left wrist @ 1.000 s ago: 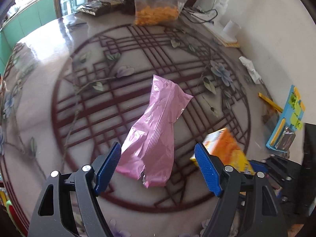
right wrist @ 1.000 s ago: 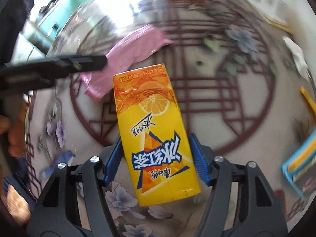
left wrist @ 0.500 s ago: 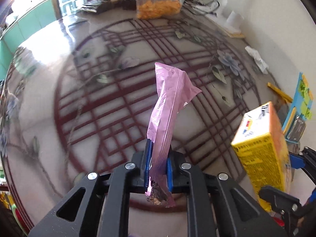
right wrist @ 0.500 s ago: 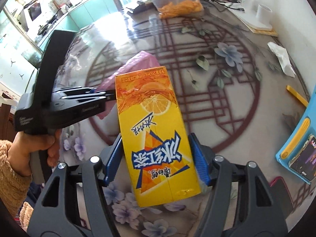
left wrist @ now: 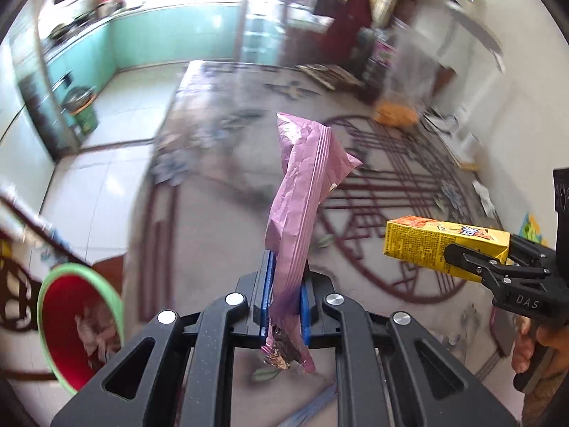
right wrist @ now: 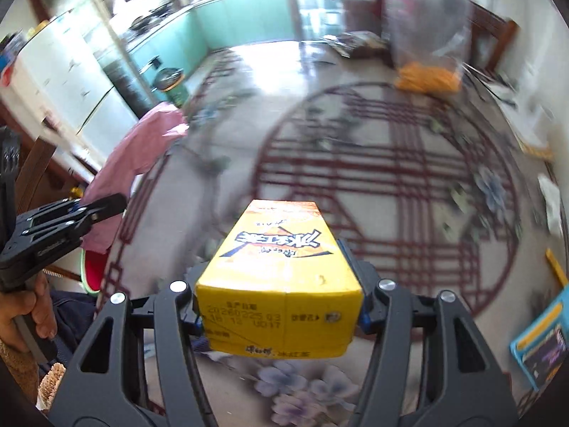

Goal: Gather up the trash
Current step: 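Carry the pink wrapper and yellow carton over the red bucket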

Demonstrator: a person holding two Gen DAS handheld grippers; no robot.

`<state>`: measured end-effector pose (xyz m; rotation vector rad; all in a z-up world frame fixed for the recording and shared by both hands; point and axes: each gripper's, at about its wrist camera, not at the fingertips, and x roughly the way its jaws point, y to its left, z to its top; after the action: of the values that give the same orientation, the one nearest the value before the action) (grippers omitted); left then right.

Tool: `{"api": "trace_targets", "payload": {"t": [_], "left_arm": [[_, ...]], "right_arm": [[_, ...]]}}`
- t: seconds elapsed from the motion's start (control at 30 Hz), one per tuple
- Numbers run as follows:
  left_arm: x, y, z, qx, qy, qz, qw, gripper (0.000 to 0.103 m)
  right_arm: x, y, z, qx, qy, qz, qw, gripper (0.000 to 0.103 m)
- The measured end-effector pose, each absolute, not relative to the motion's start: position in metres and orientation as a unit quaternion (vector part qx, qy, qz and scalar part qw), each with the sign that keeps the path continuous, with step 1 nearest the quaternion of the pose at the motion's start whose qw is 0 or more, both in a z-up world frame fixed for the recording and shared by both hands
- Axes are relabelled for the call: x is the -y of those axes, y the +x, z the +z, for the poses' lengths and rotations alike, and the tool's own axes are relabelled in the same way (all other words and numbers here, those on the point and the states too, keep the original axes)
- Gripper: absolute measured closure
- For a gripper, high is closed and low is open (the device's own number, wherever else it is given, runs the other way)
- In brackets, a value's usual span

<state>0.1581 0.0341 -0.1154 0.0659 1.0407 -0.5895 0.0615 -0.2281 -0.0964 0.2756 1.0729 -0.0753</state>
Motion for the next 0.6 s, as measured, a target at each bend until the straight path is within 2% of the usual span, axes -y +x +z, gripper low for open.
{"api": "trace_targets", "payload": {"t": [0.33, 0.6], "left_arm": [[-0.147, 0.156, -0.119, -0.493, -0.037, -0.168, 0.853, 0.092], [-0.2, 0.153, -0.125, -0.492, -0.067, -0.115, 0.86, 0.092]], "right_arm": [[0.145, 0.103, -0.084, -0.505, 0.083, 0.052, 0.858, 0.046], [0.093, 0.123, -0.08, -0.5, 0.051, 0.107, 0.858, 0.046]]}}
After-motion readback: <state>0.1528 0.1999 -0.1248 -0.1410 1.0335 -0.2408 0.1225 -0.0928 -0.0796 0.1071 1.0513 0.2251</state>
